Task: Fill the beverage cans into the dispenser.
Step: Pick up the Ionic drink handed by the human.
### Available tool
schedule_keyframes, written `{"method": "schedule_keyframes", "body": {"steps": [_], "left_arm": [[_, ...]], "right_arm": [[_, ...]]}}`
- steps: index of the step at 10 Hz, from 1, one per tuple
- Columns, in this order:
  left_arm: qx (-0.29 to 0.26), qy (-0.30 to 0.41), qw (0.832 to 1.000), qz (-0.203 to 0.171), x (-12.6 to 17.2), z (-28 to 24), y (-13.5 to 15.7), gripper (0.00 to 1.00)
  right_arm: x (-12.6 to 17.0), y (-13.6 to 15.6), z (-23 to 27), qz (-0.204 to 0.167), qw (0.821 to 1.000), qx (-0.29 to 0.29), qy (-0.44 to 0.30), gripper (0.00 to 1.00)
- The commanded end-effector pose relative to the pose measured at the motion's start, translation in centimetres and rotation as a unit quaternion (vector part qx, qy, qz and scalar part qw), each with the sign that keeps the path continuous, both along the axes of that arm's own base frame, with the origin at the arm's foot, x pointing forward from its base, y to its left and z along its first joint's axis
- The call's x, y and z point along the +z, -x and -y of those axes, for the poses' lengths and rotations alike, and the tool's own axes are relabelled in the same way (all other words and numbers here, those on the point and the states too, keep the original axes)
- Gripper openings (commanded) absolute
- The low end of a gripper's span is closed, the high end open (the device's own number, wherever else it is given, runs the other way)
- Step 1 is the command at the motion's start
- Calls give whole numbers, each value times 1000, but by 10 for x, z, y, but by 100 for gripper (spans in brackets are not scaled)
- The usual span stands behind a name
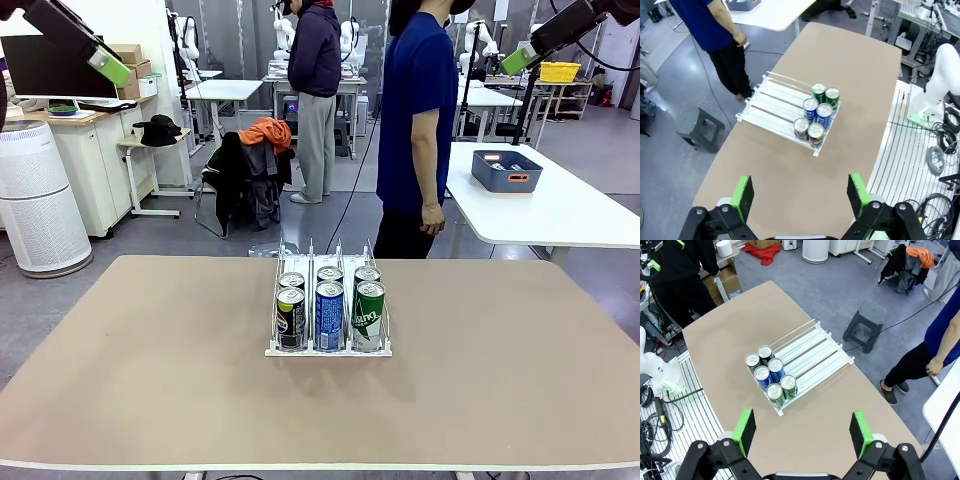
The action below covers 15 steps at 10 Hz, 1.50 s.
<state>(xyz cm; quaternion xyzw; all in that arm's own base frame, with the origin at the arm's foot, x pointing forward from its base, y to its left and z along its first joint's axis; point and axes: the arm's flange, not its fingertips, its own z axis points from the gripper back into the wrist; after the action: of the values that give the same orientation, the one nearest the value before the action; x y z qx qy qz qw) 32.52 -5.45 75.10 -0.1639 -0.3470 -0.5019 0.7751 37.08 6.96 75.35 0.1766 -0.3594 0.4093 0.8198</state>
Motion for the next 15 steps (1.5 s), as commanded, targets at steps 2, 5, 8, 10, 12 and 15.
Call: {"method": "schedule_keyframes", "body": {"steps": [2,5,8,10,12,15], "left_arm": [[-25,34,999,-33,5,2,0,100],[-34,-1,999,-15,-4,4,-3,100],[-20,27,999,-24,3,5,2,100],[-20,27,999,-24,3,5,2,100],[-20,27,999,-24,3,5,2,100],[-20,27,999,-24,3,5,2,100]], "right_arm": [[1,1,1,3,1000,0,0,100],[1,1,0,1,1000,0,0,100],[1,1,0,1,1000,0,0,100],[1,1,0,1,1000,0,0,100],[1,1,0,1,1000,0,0,100],[1,1,0,1,1000,0,0,100]]}}
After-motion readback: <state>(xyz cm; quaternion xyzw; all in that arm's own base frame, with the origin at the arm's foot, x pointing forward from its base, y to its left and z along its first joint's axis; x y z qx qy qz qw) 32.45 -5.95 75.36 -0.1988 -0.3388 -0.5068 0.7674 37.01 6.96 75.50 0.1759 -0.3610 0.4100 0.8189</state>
